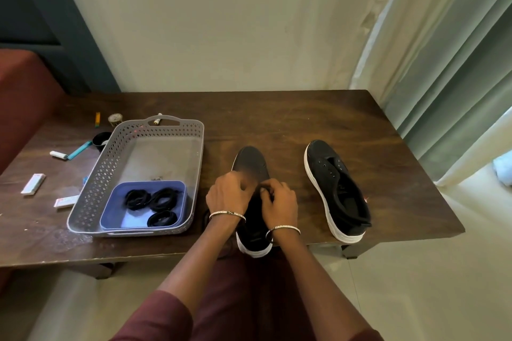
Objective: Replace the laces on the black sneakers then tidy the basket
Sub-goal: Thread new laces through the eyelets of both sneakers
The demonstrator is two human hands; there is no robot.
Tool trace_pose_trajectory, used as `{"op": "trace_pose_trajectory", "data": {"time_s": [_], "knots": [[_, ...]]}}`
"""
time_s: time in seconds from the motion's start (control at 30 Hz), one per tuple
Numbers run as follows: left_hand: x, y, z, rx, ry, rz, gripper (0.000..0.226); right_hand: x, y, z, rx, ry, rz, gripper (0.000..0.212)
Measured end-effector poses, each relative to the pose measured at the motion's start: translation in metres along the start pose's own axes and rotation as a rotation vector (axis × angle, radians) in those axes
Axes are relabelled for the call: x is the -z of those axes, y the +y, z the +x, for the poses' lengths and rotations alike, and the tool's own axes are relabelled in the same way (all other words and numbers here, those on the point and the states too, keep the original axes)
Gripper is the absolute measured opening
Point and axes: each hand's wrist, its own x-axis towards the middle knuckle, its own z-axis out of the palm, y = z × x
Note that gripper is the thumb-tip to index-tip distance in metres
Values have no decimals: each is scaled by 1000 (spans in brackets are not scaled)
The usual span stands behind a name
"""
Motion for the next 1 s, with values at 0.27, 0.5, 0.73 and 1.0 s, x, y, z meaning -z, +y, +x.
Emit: {"op": "trace_pose_trajectory", "data": {"time_s": [0.27,0.5,0.73,1.0], "knots": [[-4,1,0,118,-64,-97,32,1,1,5,-213,-42,202,22],[-7,2,-1,117,-61,-65,45,1,-3,12,-414,-95,365,21],[-9,18,-12,110,-47,-30,18,0,2,14,-500,-141,521,16],[-7,20,-13,139,-4,-83,14,9,3,17,-587,-181,641,17]]}}
